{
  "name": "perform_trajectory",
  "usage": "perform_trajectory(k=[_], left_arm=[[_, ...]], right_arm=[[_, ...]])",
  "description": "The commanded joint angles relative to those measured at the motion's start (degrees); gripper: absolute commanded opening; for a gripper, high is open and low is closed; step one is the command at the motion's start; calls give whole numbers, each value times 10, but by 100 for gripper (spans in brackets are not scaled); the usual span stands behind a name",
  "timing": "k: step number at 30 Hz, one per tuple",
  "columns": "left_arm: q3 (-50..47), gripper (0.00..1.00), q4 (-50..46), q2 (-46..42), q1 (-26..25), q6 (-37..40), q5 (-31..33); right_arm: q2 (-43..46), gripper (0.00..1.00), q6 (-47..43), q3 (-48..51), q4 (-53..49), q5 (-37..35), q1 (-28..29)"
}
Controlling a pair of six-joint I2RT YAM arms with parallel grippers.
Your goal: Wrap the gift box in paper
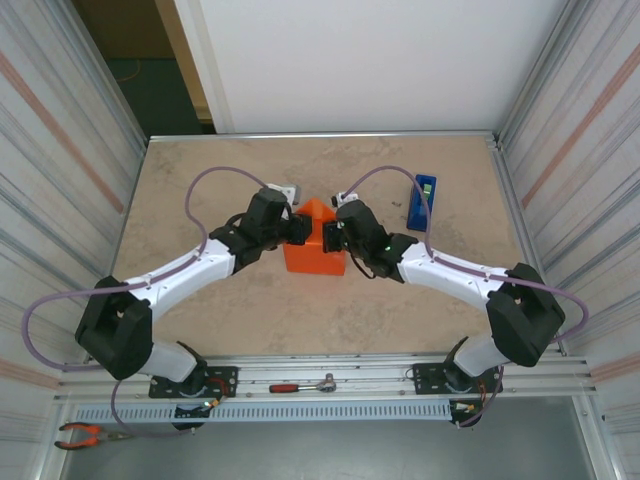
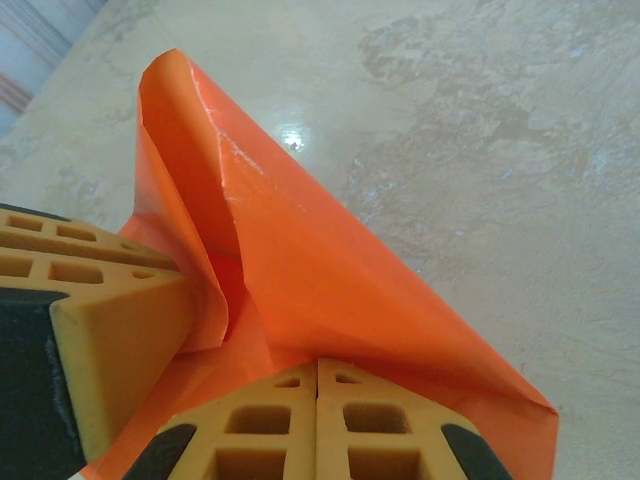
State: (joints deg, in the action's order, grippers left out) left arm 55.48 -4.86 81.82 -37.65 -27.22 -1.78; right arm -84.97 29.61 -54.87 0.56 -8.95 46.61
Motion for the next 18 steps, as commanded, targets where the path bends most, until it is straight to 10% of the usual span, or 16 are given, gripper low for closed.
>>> perform_trajectory(k=[1,18], left_arm=[[-8,21,-37,19,-9,2,2],[-21,33,-17,3,-15,-18,-10]], right_arm=[[-18,0,39,19,-104,123,-9],[15,0,101,68,-19,273,-90]])
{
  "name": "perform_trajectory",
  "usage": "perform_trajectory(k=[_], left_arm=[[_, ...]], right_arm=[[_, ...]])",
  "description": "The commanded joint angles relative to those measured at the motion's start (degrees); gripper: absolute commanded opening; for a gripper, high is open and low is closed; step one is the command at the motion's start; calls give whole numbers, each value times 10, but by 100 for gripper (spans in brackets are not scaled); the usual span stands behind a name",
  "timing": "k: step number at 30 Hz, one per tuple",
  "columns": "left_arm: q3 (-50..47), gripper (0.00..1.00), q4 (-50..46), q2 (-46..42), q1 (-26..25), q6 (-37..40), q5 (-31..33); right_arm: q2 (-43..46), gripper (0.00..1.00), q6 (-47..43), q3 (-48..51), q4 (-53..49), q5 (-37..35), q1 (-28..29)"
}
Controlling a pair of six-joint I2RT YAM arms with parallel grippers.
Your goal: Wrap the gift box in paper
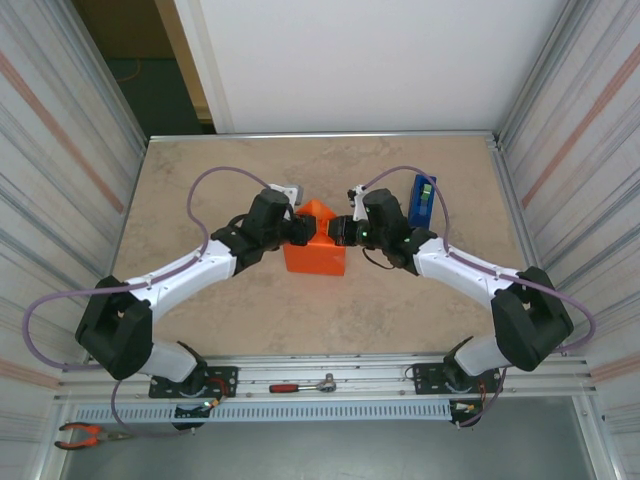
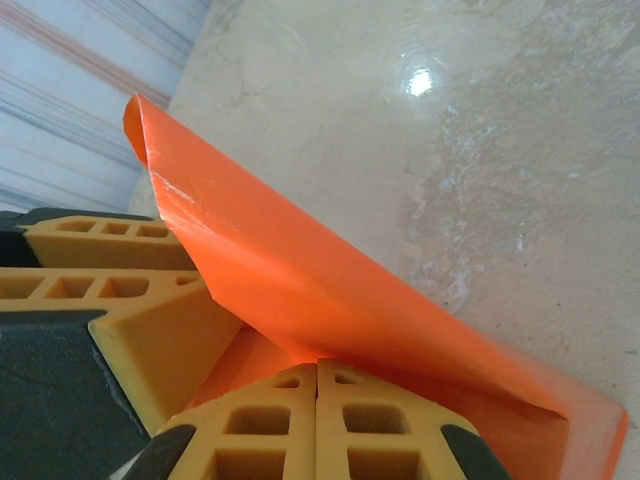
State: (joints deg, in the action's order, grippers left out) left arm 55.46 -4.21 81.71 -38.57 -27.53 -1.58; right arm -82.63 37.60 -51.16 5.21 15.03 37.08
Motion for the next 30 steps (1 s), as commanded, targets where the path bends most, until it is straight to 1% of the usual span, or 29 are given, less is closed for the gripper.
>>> perform_trajectory(k=[1,4,8,13,19,25,30], left_arm=[[-21,34,-22,3,-8,-16,-12],[-24,39,-17,4,-15,-16,-7],[-29,42,-12,11,-25,-9,3],[-38,45,-10,19,-40,5,24],[-51,45,-9,29,-59,30,65],[-58,45,-18,50,-87,67,126],[-70,44,-15,64,-95,75,150]], right_arm=[[-9,0,21,34,-65,31,5],[-10,0,23,41,-63,28,6],[-10,0,25,46,-62,26,5],[-10,0,25,49,-62,25,5],[-5,0,32,52,-58,28,5],[5,0,70,59,-23,69,-13],[21,0,120,66,30,117,-45]])
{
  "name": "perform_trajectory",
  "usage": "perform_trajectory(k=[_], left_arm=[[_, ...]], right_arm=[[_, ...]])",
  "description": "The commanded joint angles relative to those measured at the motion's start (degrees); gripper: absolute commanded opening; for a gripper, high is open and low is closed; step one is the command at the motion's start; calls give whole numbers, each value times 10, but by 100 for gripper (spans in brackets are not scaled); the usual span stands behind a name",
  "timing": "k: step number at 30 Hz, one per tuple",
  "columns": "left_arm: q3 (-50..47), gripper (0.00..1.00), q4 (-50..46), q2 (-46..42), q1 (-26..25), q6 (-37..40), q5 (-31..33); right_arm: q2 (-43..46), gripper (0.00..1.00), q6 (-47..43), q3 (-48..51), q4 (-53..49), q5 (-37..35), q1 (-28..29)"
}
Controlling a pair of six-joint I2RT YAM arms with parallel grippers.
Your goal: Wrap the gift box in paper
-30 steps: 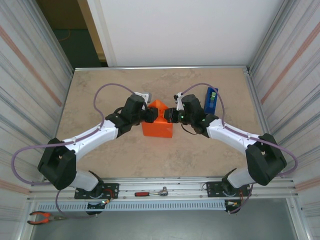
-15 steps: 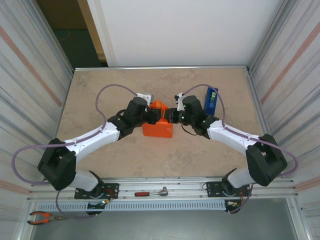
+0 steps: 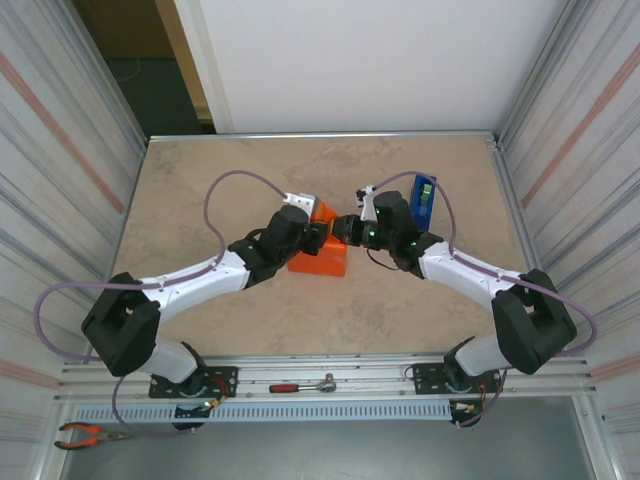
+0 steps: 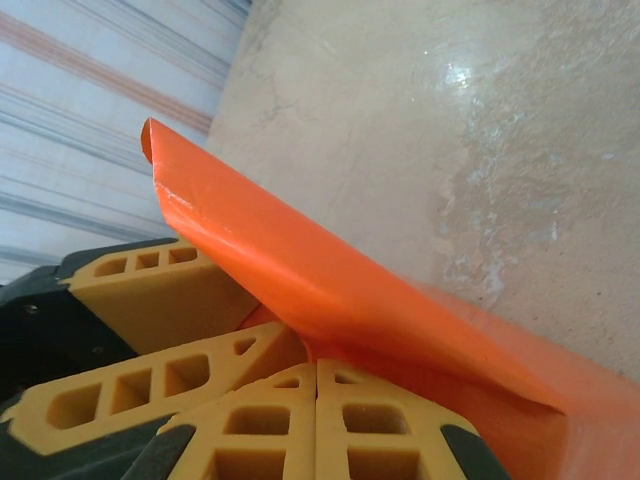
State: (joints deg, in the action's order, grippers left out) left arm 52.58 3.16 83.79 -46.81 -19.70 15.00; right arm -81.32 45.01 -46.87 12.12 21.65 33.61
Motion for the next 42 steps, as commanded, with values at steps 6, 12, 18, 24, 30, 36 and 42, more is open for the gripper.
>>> perform_trajectory(k=[6,12,18,24,30,36,42], left_arm=[[-49,43,-89,55,-16,1,-5],[-49,43,-89,65,-18,2,-1],[-51,40,-90,73,-19,2,9],[-53,40,-90,80,-20,2,13],[-54,39,-90,84,-21,-2,20],[-52,39,-91,87,-23,-4,24],[-48,38,-94,92,-24,-5,25]], right_arm=[[45,0,52,-5,-51,69,-32],[61,0,31,-21,-93,61,-43],[45,0,29,-44,-106,62,-87],[-53,0,5,-146,-160,103,-133],[-174,0,-10,-264,-206,144,-124],[-250,0,-15,-338,-237,164,-98],[-280,0,-22,-349,-250,189,-78]])
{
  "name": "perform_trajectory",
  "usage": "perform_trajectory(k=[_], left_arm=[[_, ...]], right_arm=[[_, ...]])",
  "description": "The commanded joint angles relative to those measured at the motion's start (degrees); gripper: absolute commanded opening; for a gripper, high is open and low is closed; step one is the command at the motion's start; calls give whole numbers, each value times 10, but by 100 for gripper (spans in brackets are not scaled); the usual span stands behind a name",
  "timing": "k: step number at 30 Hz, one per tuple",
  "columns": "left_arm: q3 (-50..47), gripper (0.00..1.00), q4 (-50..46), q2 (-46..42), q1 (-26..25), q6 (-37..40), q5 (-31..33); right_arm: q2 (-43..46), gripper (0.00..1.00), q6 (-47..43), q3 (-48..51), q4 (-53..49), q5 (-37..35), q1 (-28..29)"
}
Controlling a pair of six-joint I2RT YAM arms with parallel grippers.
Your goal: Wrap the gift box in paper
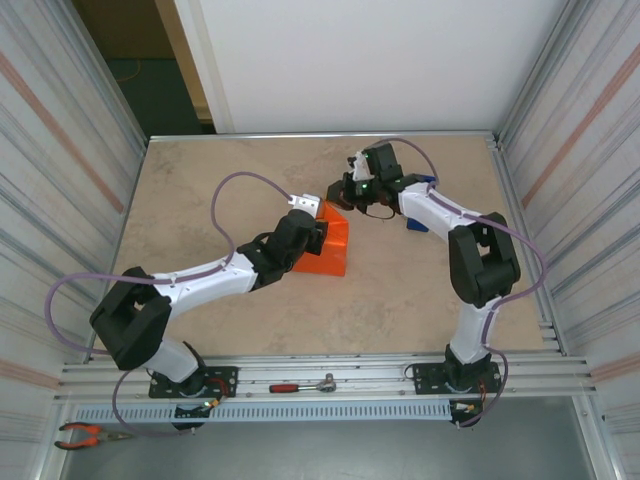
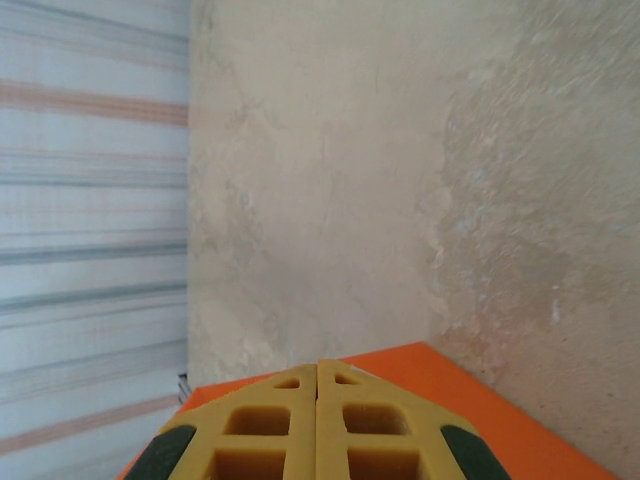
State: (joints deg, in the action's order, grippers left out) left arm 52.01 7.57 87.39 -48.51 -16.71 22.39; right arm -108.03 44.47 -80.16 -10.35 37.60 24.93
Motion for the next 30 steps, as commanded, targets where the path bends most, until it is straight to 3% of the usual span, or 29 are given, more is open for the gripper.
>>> perform_trajectory(k=[1,17,30], left_arm=[[-42,38,-138,55,-8,-35,-48],[-38,36,-149,61,-8,-41,-42],[-40,35,-149,63,-8,-45,-41]], right_arm=[[-12,0,-20,-14,-27,31,11],[89,0,-48,73,-37,21,30],[122,0,-43,126,-32,3,29]])
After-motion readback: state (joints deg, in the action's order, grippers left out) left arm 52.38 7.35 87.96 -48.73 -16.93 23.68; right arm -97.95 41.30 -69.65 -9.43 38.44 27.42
